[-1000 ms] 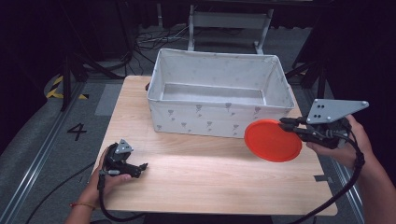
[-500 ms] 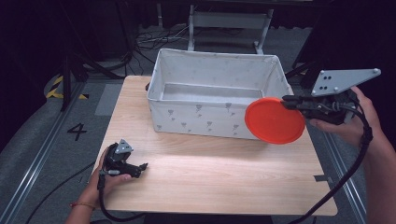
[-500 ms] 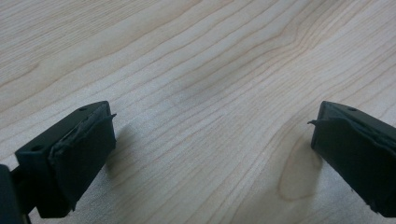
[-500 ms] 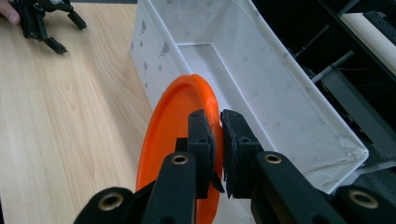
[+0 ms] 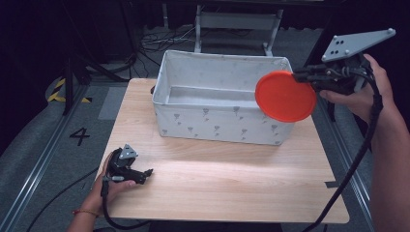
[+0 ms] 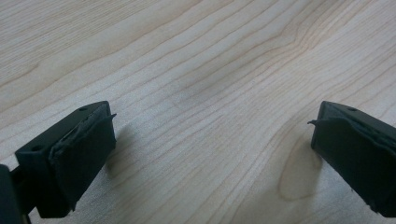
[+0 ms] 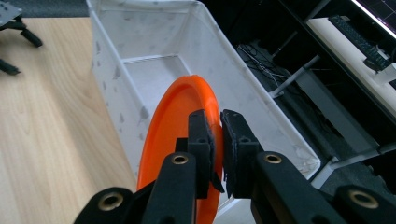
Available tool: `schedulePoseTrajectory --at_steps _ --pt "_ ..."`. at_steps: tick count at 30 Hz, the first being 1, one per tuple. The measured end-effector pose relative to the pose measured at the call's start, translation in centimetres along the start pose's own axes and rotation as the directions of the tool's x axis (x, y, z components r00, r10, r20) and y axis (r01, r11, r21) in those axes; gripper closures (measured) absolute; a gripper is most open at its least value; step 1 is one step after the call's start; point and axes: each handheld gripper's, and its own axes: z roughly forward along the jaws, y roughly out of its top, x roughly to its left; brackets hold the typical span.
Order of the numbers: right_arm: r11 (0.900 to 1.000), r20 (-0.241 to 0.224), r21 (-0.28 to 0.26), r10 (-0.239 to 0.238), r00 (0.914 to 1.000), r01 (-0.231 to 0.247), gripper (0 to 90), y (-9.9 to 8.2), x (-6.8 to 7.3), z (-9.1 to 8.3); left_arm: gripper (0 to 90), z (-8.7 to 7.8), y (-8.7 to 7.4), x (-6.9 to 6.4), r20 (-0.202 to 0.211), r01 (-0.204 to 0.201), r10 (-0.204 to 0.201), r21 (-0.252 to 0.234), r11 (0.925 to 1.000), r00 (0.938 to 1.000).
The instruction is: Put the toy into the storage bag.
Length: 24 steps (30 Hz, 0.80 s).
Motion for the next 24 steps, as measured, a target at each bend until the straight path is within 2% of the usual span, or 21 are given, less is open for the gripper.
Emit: schedulePoseTrajectory --at_steps 6,10,14,19,24 --pt "0.9998 0.021 0.010 0.020 0.9996 -0.020 83.0 0.4 -2.1 1.6 0.1 0.0 0.0 0.0 0.000 0.000 0.000 0.000 1.0000 1.0000" --pt "0.9991 0.063 0.028 0.030 0.9976 -0.032 83.1 0.3 -3.6 3.7 0.1 0.0 0.0 0.0 0.001 -0.003 0.003 -0.002 1.0000 1.0000" --pt "0.9986 0.063 0.034 0.039 0.9972 -0.041 83.1 -0.1 -4.4 5.2 0.1 0.0 0.0 0.0 0.001 -0.003 0.003 -0.002 1.0000 1.0000" --pt "0.9978 0.039 0.045 0.047 0.9981 -0.049 83.0 -1.5 -5.3 7.9 0.2 0.0 0.0 0.0 0.001 -0.004 0.004 -0.002 1.0000 1.0000" --pt "0.9959 0.028 0.071 0.054 0.9981 -0.056 83.0 -2.5 -5.5 9.6 0.2 0.0 0.0 0.0 0.002 -0.001 0.001 0.000 1.0000 1.0000"
